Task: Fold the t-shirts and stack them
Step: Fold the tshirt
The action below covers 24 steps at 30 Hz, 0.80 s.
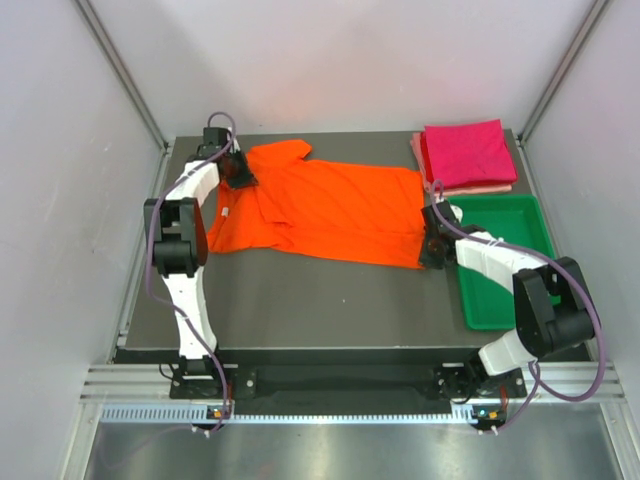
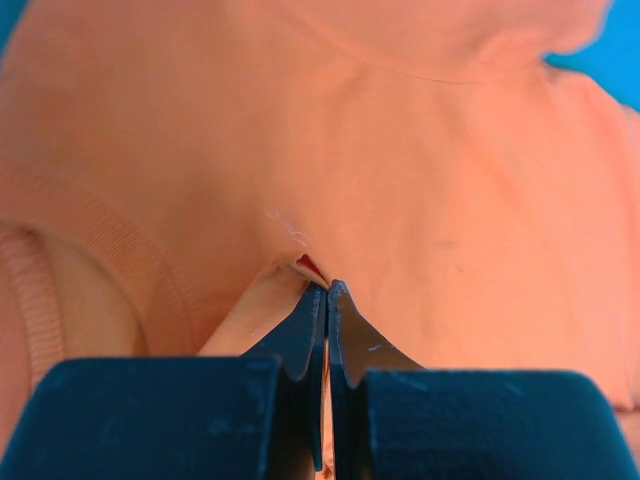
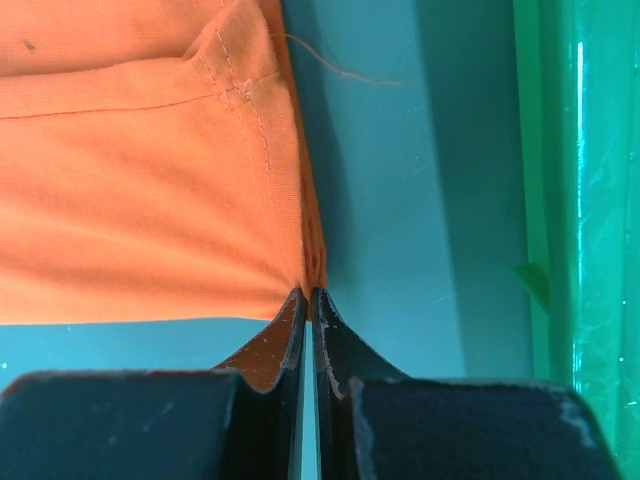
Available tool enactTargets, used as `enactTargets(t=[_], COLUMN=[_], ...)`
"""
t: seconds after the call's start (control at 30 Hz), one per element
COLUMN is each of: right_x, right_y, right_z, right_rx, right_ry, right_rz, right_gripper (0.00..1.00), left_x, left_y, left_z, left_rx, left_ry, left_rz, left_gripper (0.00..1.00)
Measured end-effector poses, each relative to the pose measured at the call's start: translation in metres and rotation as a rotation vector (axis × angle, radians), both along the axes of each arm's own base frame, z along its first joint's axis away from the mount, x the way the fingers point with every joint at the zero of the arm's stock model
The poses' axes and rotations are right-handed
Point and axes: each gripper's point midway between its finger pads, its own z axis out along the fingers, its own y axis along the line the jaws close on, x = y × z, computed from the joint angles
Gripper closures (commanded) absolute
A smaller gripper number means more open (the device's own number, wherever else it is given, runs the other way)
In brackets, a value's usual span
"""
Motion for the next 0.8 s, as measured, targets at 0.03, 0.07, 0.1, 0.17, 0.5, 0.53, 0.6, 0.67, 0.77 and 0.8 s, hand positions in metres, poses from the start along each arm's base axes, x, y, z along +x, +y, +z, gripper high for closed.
enactTargets(t=[0.03,0.07,0.1,0.17,0.5,0.53,0.6,0.67,0.77,0.8], right_x=[0.000,0.000,0.000,0.000,-0.001,-0.001,-0.001,-0.001,-0.001,-0.001], right_y=[0.000,0.000,0.000,0.000,0.000,0.000,0.000,0.000,-0.001,-0.001], right_z=[-0.001,-0.001,-0.002,-0.002,-0.002,-0.002,-0.002,-0.002,-0.002,-0.002], right_rx=[-0.001,-0.001,-0.002,-0.002,-0.003,-0.003,-0.003,-0.004,-0.004,-0.005], right_ry=[0.002,0.003,0.005,0.006,0.008,0.008,0.008,0.008,0.009,0.010], right_rz=[0.000,0.000,0.000,0.000,0.000,0.000,0.000,0.000,-0.001,0.000], right_gripper=[1.00,1.00,1.00,1.00,1.00,1.00,1.00,1.00,1.00,1.00], left_x=[0.001,0.002,0.003,0.004,0.009,0.011,0.014,0.019,0.027,0.029], left_y=[-0.005,-0.008,-0.014,-0.026,-0.076,-0.075,-0.075,-0.076,-0.077,-0.077], left_z=[0.003,0.005,0.008,0.014,0.019,0.017,0.012,0.009,0.009,0.010], left_rx=[0.001,0.003,0.010,0.022,0.027,0.029,0.028,0.029,0.027,0.027], left_ry=[-0.014,-0.023,-0.036,-0.065,-0.153,-0.153,-0.154,-0.161,-0.179,-0.186], left_rz=[-0.027,-0.046,-0.076,-0.137,-0.361,-0.367,-0.380,-0.395,-0.418,-0.426], left_gripper=[1.00,1.00,1.00,1.00,1.00,1.00,1.00,1.00,1.00,1.00])
